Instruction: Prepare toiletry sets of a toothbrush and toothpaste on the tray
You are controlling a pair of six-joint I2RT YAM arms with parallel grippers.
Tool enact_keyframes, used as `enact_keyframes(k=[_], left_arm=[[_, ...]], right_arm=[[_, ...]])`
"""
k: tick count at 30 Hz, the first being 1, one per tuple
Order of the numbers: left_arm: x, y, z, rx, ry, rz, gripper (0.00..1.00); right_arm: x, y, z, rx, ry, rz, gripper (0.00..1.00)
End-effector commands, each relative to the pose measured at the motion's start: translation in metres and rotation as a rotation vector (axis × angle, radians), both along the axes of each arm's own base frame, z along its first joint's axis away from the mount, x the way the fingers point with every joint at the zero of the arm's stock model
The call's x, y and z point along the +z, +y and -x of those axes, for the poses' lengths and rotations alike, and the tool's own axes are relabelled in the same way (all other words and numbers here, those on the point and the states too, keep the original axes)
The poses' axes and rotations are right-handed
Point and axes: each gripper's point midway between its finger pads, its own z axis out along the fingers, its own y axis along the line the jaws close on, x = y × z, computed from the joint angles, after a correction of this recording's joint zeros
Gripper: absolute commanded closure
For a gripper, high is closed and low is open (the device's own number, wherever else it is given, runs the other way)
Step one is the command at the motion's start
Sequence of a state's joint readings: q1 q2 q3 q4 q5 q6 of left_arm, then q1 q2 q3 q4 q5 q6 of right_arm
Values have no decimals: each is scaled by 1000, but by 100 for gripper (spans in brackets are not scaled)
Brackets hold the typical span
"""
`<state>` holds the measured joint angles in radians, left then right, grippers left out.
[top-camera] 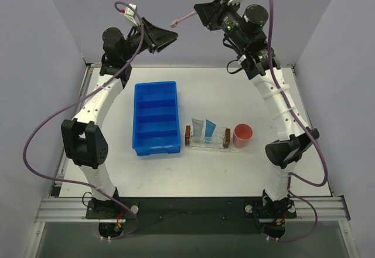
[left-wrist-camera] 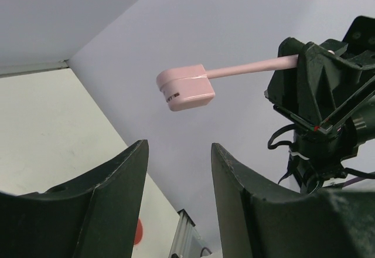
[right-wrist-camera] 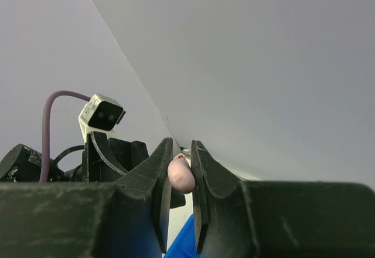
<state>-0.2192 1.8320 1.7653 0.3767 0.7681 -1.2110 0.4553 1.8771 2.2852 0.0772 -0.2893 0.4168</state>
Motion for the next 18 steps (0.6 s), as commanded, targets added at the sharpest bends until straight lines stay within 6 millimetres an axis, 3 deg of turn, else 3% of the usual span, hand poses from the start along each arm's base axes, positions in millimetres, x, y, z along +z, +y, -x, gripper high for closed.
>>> enact_keyframes(k=[1,9,18], left_arm=[[39,1,10,2,-37,97,43],[53,5,14,12,60,156,39],[43,8,9,31,191,177,27]], right_arm=[[24,7,8,-17,-122,-30,100],[17,16,12,-45,-211,29,100],[12,23,18,-45,-260,65,100]])
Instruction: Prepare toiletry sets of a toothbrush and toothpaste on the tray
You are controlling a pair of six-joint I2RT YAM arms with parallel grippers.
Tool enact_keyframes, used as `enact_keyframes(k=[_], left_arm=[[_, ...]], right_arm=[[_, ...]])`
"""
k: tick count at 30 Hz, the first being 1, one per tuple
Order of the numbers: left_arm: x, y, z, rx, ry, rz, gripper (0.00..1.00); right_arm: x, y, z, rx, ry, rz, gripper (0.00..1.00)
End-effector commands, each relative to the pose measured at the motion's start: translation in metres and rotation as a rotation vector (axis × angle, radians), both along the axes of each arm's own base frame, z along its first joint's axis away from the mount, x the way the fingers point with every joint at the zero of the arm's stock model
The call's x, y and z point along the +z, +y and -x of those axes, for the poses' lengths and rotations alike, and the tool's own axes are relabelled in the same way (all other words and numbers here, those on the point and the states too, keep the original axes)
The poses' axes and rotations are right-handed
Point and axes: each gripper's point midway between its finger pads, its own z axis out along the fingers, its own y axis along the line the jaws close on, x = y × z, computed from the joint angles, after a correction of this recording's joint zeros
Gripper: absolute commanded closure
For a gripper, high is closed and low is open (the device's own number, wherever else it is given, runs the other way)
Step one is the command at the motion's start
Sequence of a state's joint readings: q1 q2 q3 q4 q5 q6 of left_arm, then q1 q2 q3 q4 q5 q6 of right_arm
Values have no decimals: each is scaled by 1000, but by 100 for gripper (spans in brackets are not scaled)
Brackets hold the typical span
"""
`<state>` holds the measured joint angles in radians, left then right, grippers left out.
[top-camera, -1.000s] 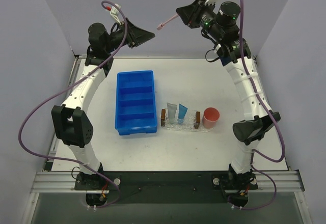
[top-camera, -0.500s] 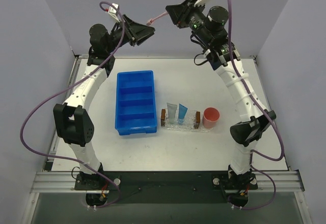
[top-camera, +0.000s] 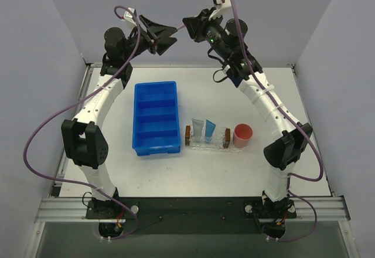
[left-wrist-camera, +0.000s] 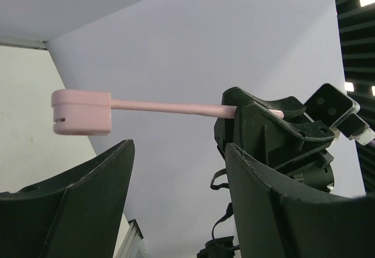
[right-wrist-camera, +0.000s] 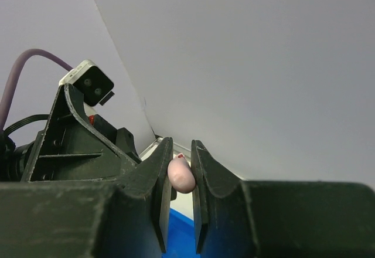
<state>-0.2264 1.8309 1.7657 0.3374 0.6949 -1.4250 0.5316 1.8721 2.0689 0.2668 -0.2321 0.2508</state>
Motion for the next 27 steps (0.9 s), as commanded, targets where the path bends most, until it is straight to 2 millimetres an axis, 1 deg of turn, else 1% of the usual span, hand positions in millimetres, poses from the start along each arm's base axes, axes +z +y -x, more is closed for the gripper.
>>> enact_keyframes(k=[1,2,4,5,6,7,9,12,18,19,21,23,24,26,27], left_arm=[[34,7,15,21,14,48,26],[31,7,14,25,36,49,26],[27,8,11,32,73,51,25],[26,7,11,30,74,52,25],[26,7,10,32,77,53,25],[27,7,10,31,78,55,25],[29,6,9,28,80,59,25],[29,6,8,27,97,65,24],[20,7,3,35,154,67,24],[20,8,4,36,158,68,24],[17,9,1,41,170,68,25],[17,10,-1,45,171,70,27],[18,10,-1,45,171,74,27],[18,9,-2,43,175,75,30],[20,9,-1,41,176,78,32]], right_arm=[[69,-15,31,-16,-210,-64,100],[62,-11,31,-8,-208,-50,100],[64,-9,36,-8,-238,-36,100],[60,-7,37,-5,-239,-25,100],[60,-6,39,-5,-249,-18,100],[63,-7,42,-7,-276,-11,100],[59,-2,46,2,-285,3,100],[63,1,54,2,-332,15,100],[63,7,65,2,-398,49,100],[60,8,66,4,-400,55,100],[60,10,69,8,-413,59,100],[55,12,70,8,-412,67,100],[56,12,71,7,-420,64,100],[49,17,74,15,-421,77,100],[51,16,77,10,-443,78,100]])
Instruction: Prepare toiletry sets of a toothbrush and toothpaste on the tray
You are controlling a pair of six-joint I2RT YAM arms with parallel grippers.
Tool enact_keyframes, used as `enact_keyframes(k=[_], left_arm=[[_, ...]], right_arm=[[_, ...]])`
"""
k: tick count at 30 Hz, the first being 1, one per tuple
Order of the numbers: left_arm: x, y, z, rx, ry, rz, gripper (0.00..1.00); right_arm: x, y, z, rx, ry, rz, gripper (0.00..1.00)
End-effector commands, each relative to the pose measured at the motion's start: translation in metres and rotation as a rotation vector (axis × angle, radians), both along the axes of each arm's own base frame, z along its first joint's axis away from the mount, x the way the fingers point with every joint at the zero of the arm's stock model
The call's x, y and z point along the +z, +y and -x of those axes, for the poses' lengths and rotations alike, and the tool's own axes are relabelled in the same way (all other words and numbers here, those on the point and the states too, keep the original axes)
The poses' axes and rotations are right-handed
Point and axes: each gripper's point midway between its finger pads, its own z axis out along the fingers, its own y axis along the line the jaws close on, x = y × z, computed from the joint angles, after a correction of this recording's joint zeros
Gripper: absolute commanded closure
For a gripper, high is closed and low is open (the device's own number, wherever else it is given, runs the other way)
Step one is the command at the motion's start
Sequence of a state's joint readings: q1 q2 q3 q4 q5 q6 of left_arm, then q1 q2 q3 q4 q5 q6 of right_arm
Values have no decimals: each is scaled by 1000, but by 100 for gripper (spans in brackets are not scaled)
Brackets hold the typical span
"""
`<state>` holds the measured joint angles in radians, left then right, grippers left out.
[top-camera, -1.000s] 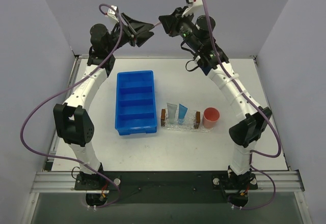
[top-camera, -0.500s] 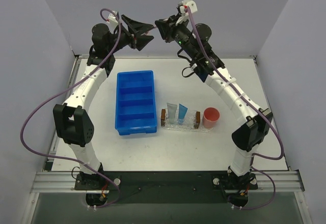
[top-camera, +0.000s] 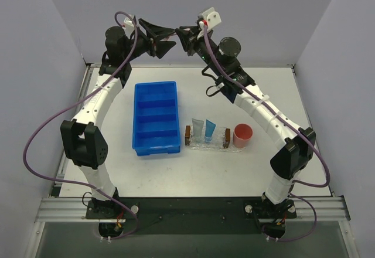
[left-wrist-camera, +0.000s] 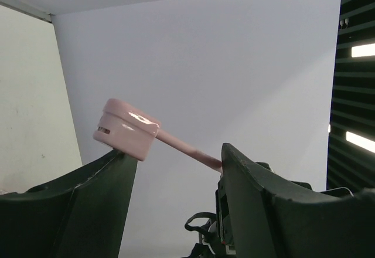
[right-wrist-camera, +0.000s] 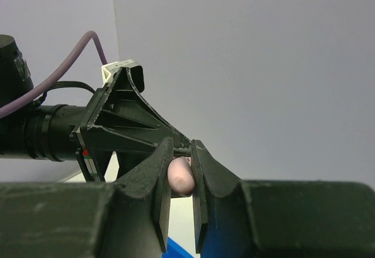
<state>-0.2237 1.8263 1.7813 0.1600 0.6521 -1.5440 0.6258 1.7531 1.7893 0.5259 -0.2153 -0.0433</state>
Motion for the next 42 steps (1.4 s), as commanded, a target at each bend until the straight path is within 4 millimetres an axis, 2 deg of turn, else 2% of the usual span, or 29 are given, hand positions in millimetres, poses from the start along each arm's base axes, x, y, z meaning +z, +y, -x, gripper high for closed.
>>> enact_keyframes(k=[1,3,7,14,23,36,38,39,42], left_arm=[[36,6,7,21,-67,31,34],[38,6,8,18,-58,35,39],[38,6,10,17,-29,37,44],[40,10,12,24,2,40,50],[36,23,9,57,14,24,59],[45,25,11,61,-39,16,96],[47,24,11,58,-59,12,99],[47,25,11,61,-66,10,100],[50,24,12,59,-110,1,100]], right_arm=[[57,-4,42,43,-188,-76,100],[53,-1,47,44,-207,-66,100],[43,4,50,39,-236,-50,100],[24,7,45,-9,-276,-37,100],[11,8,41,-50,-305,-3,100],[-7,7,34,-76,-283,42,100],[-10,8,33,-74,-270,52,95],[-10,8,33,-70,-264,53,89],[-12,10,35,-55,-241,66,80]])
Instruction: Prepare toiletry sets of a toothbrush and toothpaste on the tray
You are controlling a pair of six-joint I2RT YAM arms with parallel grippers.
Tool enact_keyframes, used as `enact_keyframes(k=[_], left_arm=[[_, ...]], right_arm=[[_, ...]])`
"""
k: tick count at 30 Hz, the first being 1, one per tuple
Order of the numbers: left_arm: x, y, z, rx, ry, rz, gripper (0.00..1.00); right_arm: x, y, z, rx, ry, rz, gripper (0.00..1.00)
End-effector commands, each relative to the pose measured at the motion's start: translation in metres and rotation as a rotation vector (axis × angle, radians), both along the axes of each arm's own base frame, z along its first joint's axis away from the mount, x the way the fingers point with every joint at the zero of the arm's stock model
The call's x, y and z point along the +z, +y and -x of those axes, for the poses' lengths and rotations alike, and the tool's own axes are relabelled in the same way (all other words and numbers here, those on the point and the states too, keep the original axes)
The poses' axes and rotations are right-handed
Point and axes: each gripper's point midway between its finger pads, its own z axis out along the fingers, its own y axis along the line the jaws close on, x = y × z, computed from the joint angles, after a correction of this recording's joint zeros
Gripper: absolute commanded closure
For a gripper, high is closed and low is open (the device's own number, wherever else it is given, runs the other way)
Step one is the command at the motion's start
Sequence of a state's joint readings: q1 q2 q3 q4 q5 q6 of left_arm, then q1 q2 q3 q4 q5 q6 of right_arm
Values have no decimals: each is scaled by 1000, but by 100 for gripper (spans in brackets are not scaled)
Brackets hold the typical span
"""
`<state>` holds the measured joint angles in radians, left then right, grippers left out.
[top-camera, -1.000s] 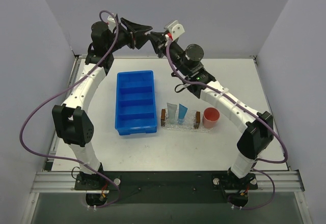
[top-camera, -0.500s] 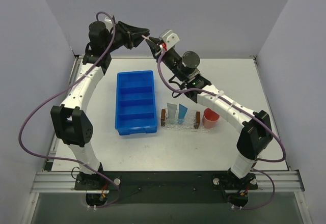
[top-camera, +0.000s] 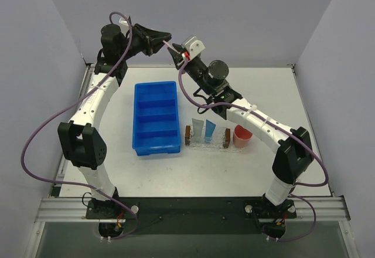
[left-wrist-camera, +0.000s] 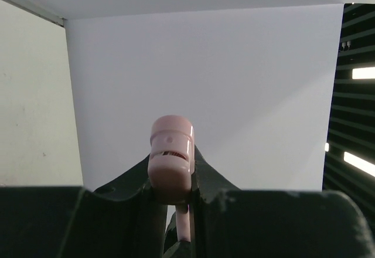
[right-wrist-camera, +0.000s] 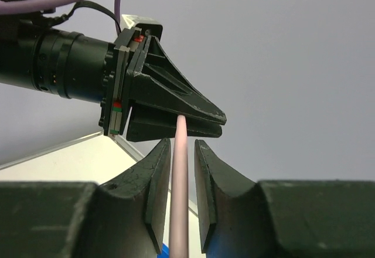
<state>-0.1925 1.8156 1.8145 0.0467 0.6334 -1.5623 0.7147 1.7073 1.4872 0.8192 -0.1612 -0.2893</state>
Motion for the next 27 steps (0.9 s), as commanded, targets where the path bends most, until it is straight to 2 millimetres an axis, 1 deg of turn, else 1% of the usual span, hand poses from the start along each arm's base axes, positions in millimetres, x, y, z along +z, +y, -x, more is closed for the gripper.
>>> enact_keyframes(k=[1,3,5,6,12,13,15,16,17,18,19,20,21,22,23,24,25,26,27], left_arm=[[51,6,19,8,-204,-8,100],[55,6,20,9,-252,-20,100],[56,6,20,10,-277,-32,100],[55,5,19,8,-287,-38,100],[61,5,21,10,-392,-81,100],[59,5,21,8,-401,-91,100],[63,4,23,9,-465,-127,100],[61,4,21,12,-476,-151,100],[53,4,18,17,-487,-210,100],[52,3,19,18,-508,-238,100],[56,3,19,24,-534,-265,100],[51,1,17,26,-555,-315,100],[51,0,18,26,-572,-338,100],[55,-1,18,33,-595,-361,100],[54,-4,19,34,-628,-397,100],[50,-5,19,28,-618,-421,100],[53,-6,21,30,-646,-455,100],[55,-11,24,22,-668,-470,100],[54,-13,23,29,-675,-492,100]], right_arm=[[39,-12,12,3,-65,-61,78],[36,-12,13,10,-47,-49,72],[34,-12,14,14,-31,-39,68],[33,-12,15,15,-25,-36,64],[22,-21,20,9,18,-6,52],[22,-23,21,9,23,-1,52],[19,-28,25,7,45,19,50],[18,-31,26,6,50,24,50],[20,-34,30,9,56,37,49],[18,-36,32,8,61,49,49],[19,-37,34,11,61,60,48],[16,-40,37,10,81,79,48],[15,-40,37,9,87,88,48],[18,-43,38,5,88,92,48],[14,-43,39,5,105,106,48],[15,-45,39,1,106,114,48],[12,-45,38,5,121,130,48],[10,-45,38,8,130,139,48],[9,-45,37,11,142,135,48]])
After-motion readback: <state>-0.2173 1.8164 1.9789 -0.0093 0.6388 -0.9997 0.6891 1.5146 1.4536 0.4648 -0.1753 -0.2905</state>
